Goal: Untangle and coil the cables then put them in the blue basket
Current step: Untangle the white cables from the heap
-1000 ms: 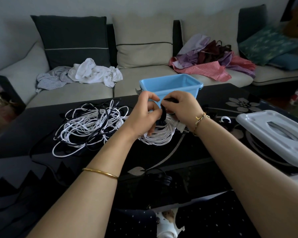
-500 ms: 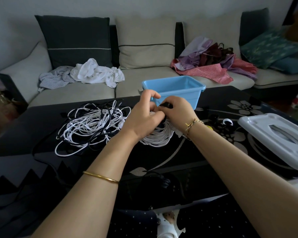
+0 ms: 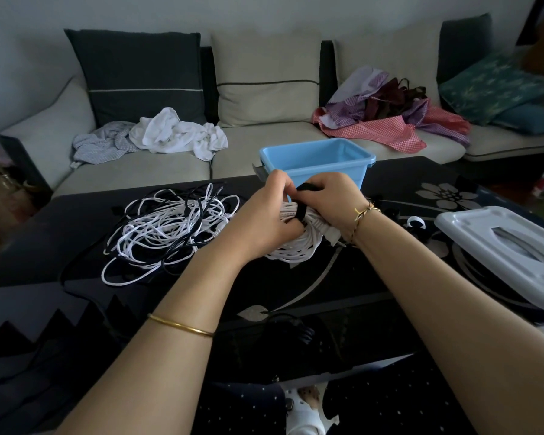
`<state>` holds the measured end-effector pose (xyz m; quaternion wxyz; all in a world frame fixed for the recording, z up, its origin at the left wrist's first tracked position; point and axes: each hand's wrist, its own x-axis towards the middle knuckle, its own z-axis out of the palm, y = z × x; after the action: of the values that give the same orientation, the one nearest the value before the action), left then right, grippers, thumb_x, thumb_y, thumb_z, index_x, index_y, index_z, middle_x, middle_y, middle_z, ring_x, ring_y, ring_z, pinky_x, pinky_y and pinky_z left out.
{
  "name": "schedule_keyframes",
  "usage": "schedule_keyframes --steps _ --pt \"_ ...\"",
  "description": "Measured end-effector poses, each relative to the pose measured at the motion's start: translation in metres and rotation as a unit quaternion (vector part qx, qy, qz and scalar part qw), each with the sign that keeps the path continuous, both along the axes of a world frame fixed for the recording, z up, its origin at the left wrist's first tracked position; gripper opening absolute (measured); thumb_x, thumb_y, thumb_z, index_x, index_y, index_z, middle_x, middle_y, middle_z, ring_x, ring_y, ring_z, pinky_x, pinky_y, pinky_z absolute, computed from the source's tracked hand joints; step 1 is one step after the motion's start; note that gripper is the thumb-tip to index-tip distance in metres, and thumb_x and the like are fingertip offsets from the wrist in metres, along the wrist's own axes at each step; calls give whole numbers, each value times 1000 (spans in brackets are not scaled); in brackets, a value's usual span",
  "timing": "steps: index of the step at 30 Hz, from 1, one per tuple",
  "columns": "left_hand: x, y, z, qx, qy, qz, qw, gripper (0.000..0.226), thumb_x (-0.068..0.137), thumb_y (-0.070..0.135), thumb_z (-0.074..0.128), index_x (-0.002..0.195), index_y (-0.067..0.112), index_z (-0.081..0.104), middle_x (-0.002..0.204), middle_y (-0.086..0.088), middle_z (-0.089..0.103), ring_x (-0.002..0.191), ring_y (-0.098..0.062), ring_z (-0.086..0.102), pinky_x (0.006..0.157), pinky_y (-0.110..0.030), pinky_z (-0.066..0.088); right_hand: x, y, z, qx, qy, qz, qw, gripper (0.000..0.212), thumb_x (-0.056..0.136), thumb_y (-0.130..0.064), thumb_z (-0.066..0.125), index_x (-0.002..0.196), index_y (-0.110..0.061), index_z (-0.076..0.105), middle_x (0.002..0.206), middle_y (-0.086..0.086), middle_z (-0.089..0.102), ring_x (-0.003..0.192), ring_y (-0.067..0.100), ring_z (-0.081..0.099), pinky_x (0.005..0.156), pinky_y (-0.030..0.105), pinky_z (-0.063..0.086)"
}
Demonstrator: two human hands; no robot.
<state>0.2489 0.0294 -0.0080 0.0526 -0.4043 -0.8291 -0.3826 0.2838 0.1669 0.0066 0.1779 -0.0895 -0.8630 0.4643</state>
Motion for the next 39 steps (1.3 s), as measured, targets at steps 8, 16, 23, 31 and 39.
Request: schedule_keyframes --steps 8,16,23,31,39 --pt "1 4 -3 -30 31 -6 999 26 84 14 57 100 19 39 100 -4 53 80 -19 49 74 -39 43 -5 5 -3 -93 -62 -17 994 24 79 -20 70 78 2 62 71 12 48 62 18 45 56 27 38" --pt "2 8 -6 -48 83 -10 995 26 83 9 57 104 12 42 110 -7 39 93 -30 53 84 -49 45 -6 8 -5 -159 -114 -48 979 39 78 -26 74 55 -12 46 52 4 44 46 14 41 48 22 36" --pt "-4 8 -7 -4 31 18 999 19 84 11 58 90 14 40 80 -1 54 71 -21 53 61 -35 40 -3 10 -11 -109 -32 -75 991 10 83 -9 62 79 -1 65 72 8 60 69 19 55 70 34 50" --pt "-6 7 -4 89 -131 110 981 14 84 5 52 93 7 41 56 -7 54 33 -13 47 34 -22 36 13 -10 1 140 85 -29 986 13 74 -10 59 66 -10 69 86 3 62 92 19 54 82 30 42" --pt "-11 8 -5 144 -159 147 966 17 85 11 55 88 12 39 56 -5 56 41 -14 51 49 -27 38 16 -29 -1 403 32 -84 911 27 88 -23 49 105 -22 70 125 -1 50 116 25 39 89 36 38"
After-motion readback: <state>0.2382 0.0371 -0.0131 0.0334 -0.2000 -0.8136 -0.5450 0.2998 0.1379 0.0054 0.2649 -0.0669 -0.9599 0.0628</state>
